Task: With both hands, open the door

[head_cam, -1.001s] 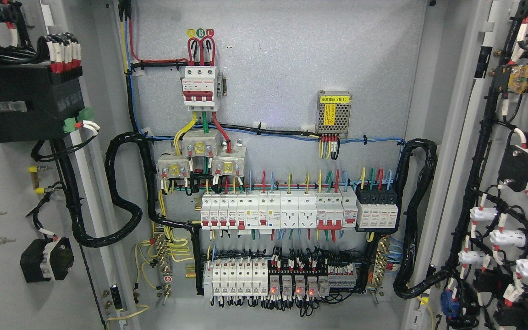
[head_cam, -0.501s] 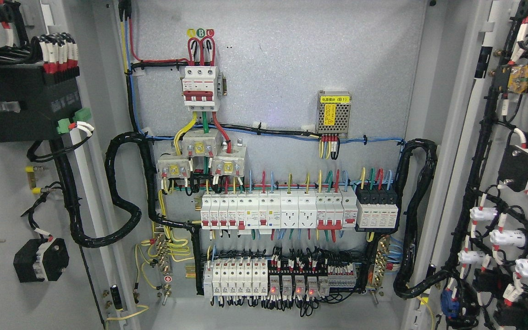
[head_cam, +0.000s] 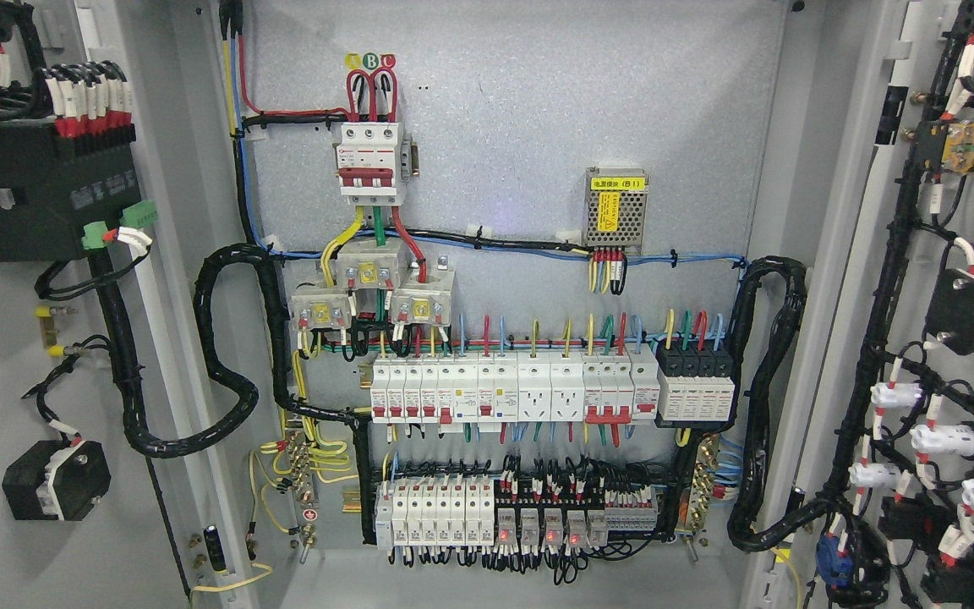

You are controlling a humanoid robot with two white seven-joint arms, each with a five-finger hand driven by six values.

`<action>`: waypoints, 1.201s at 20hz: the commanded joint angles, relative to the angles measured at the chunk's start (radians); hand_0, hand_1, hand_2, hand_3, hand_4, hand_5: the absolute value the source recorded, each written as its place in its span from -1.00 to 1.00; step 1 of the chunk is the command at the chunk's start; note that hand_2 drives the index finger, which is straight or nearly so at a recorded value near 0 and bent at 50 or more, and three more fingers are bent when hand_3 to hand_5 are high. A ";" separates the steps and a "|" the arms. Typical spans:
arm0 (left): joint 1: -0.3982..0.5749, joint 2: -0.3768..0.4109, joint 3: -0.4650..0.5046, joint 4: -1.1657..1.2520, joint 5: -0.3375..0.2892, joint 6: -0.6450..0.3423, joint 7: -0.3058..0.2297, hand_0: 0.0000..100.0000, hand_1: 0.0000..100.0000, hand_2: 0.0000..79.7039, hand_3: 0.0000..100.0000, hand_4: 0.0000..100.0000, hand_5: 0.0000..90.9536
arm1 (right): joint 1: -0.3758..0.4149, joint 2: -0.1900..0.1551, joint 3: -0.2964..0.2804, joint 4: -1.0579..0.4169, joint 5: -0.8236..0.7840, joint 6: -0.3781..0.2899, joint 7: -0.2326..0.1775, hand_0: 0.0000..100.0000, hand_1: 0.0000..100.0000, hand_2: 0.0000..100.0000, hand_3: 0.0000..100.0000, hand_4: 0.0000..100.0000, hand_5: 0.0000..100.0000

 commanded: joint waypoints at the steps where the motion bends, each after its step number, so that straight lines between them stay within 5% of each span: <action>1: -0.011 -0.028 0.161 0.058 0.050 0.068 -0.002 -0.42 -1.00 -0.93 -0.95 -0.93 -1.00 | 0.009 -0.046 -0.026 0.017 -0.021 -0.004 0.003 -0.56 -1.00 -1.00 -1.00 -1.00 -1.00; 5: -0.029 -0.024 0.220 0.070 0.052 0.082 -0.057 -0.42 -1.00 -0.93 -0.94 -0.93 -1.00 | 0.006 -0.072 -0.050 0.047 -0.059 -0.002 0.004 -0.56 -1.00 -1.00 -1.00 -1.00 -1.00; 12: -0.067 0.019 0.279 0.148 0.105 0.112 -0.085 -0.42 -1.00 -0.93 -0.94 -0.93 -1.00 | 0.010 -0.101 -0.056 0.051 -0.073 -0.002 0.006 -0.56 -1.00 -1.00 -1.00 -1.00 -1.00; 16: -0.101 0.068 0.300 0.231 0.119 0.112 -0.105 -0.42 -1.00 -0.93 -0.94 -0.93 -1.00 | 0.024 -0.146 -0.054 0.050 -0.097 -0.004 0.007 -0.56 -1.00 -1.00 -1.00 -1.00 -1.00; 20: -0.132 0.122 0.317 0.324 0.159 0.114 -0.136 -0.42 -1.00 -0.93 -0.94 -0.93 -1.00 | 0.035 -0.161 -0.051 0.048 -0.189 -0.002 0.085 -0.56 -1.00 -1.00 -1.00 -1.00 -1.00; 24: -0.198 0.194 0.305 0.462 0.191 0.114 -0.139 -0.42 -1.00 -0.93 -0.94 -0.93 -1.00 | 0.038 -0.161 -0.054 0.050 -0.191 -0.002 0.088 -0.56 -1.00 -1.00 -1.00 -1.00 -1.00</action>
